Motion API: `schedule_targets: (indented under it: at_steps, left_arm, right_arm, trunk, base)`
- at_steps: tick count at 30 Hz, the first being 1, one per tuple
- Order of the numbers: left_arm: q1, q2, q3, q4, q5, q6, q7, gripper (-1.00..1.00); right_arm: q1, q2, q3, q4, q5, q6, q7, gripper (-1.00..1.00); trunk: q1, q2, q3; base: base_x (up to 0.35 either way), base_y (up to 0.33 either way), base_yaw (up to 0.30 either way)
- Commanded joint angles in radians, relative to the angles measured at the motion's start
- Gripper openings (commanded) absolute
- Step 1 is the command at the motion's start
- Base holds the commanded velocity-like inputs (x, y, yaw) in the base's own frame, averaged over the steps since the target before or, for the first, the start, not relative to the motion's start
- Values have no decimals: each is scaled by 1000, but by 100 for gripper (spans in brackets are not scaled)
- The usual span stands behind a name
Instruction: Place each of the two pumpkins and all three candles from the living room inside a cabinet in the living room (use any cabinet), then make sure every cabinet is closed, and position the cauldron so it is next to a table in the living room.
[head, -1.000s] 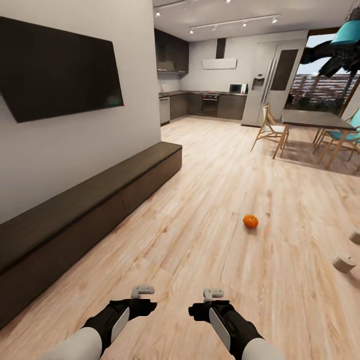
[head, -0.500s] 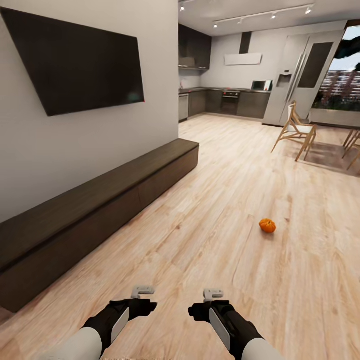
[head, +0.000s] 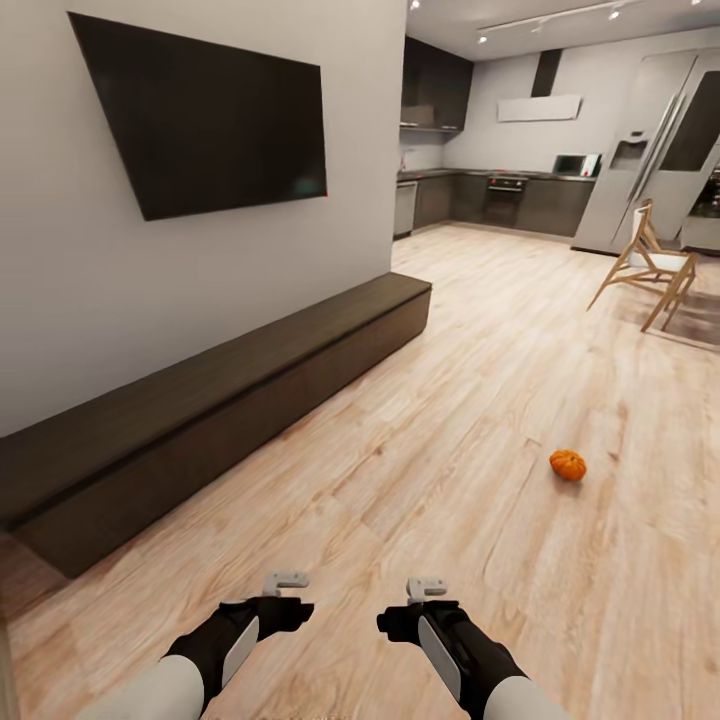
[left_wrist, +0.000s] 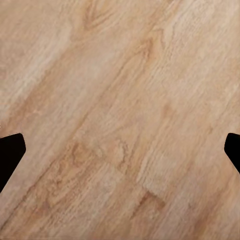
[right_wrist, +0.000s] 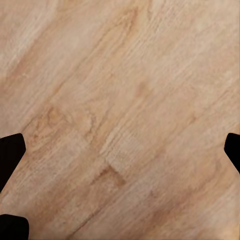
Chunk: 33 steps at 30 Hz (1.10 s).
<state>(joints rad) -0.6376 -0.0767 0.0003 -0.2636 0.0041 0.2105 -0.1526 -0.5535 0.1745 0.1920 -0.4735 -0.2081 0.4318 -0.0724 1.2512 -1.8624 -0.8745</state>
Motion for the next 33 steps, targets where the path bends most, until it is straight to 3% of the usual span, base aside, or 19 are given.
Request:
schedule_targets:
  at_steps: [1, 19, 33]
  left_arm:
    - [0, 0, 0, -4, 1, 6, -2, 100]
    - [1, -2, 0, 1, -2, 5, 1, 100]
    - [1, -2, 0, 1, -3, -5, 2, 100]
  right_arm:
    - [0, 0, 3, -2, -10, 4, -8, 100]
    - [0, 0, 3, -2, -11, 4, -7, 100]
    - [0, 0, 5, -2, -10, 5, -4, 100]
  trunk:
    - [0, 0, -2]
    - [0, 0, -21]
    - [0, 0, -32]
  base:
    - [0, -123, 234]
    - [8, -139, 234]
    - [159, -207, 166]
